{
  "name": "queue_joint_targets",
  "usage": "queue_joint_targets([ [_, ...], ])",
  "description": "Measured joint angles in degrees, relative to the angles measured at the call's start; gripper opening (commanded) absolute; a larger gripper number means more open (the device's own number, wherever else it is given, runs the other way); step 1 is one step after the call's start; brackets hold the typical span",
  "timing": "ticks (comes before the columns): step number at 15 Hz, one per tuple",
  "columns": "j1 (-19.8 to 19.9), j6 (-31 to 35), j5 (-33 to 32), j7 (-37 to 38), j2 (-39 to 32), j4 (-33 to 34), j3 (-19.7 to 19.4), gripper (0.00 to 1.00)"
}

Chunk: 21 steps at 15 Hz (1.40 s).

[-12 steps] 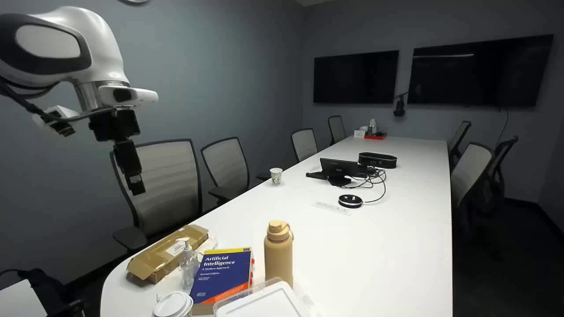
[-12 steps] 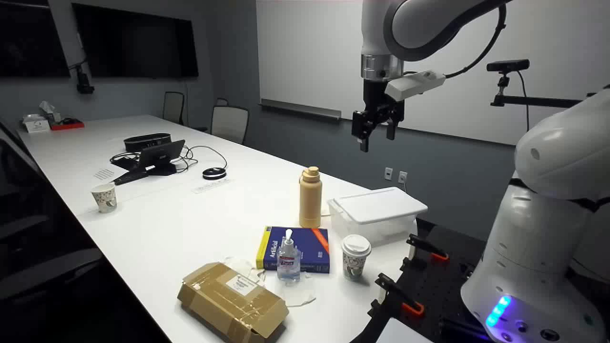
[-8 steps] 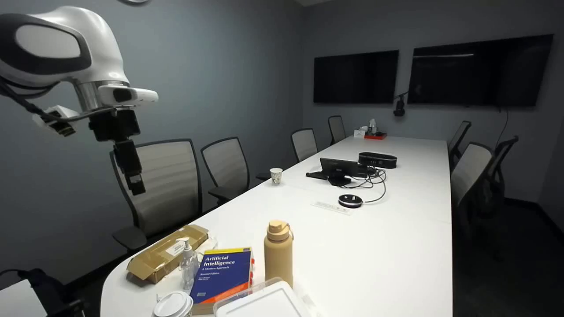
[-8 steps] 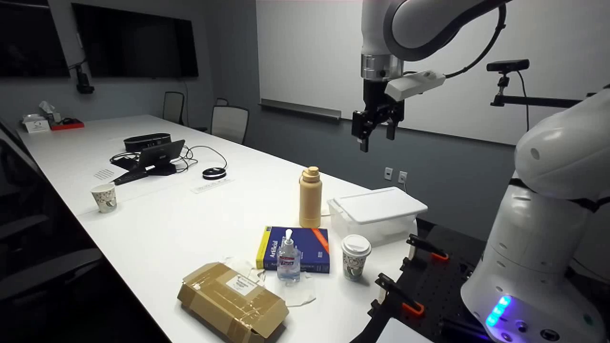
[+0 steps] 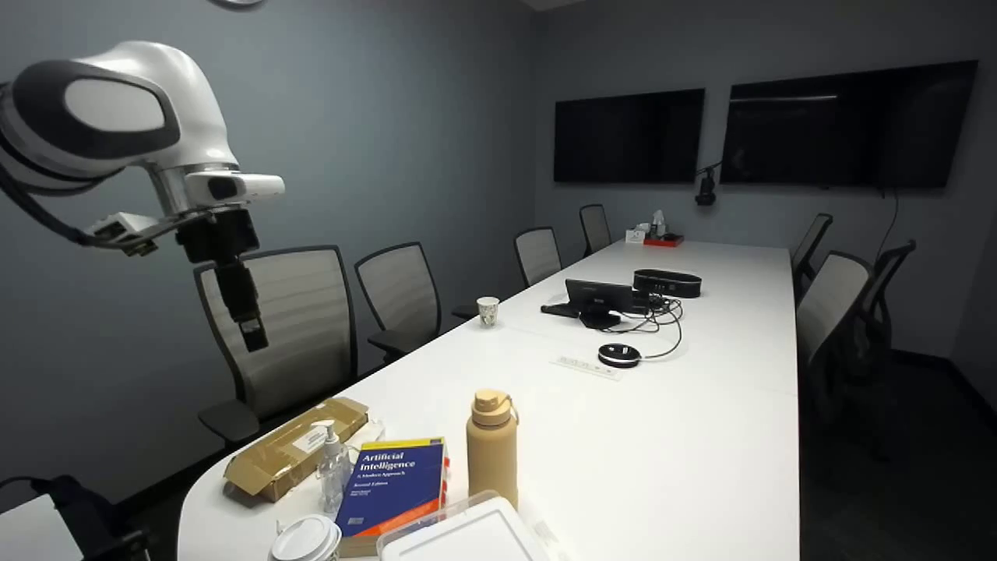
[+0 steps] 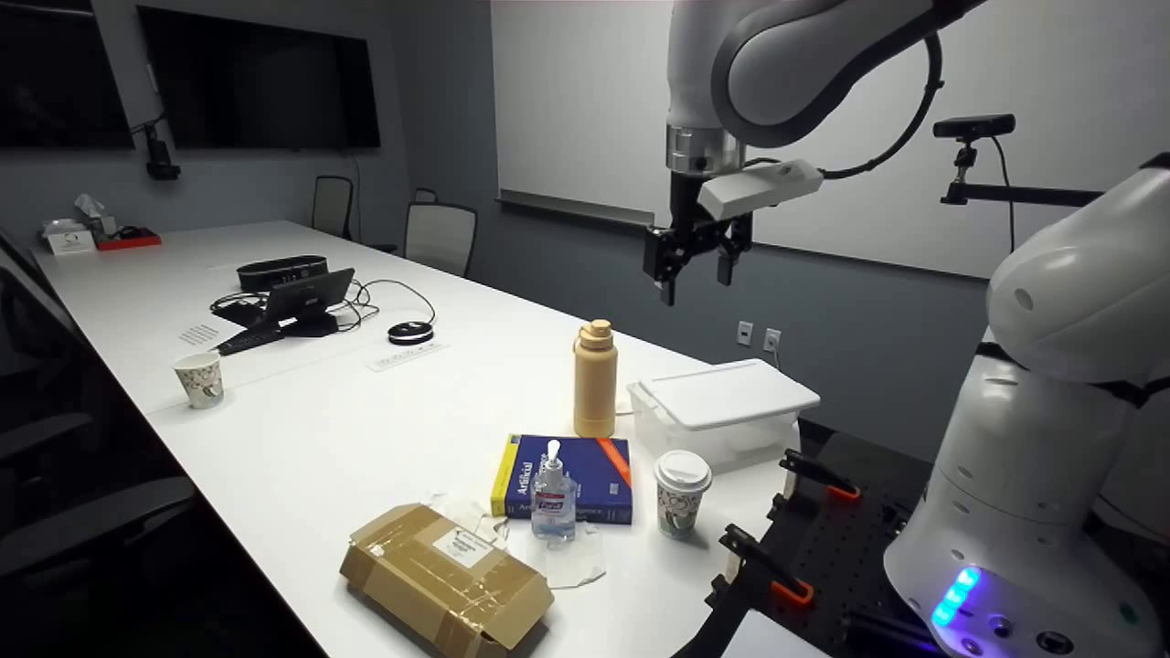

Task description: Push the pump of the clear bottle and move forward

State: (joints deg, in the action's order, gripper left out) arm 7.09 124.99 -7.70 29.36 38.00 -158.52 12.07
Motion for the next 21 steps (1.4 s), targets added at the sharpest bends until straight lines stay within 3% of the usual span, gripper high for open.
queue_joint_targets([
  [4,-0.13,11.62,0.28,16.08,-10.07,0.99,7.10,1.00],
  [7,-0.13,18.35,-1.43,26.68,-18.75,3.33,10.28,1.00],
  [11,-0.26,23.82,-6.12,35.82,-31.13,7.70,9.35,1.00],
  [15,-3.84,27.77,-10.04,38.76,-42.28,13.03,2.99,1.00],
  [16,-5.29,28.51,-10.09,38.76,-44.72,14.59,1.05,0.96],
  [17,-6.87,29.21,-10.05,38.73,-47.09,16.27,-0.81,0.74],
  [19,-9.68,29.97,-9.45,38.55,-51.08,19.34,-3.86,0.68],
  [21,-12.01,30.01,-7.41,38.08,-54.16,22.03,-5.87,0.51],
])
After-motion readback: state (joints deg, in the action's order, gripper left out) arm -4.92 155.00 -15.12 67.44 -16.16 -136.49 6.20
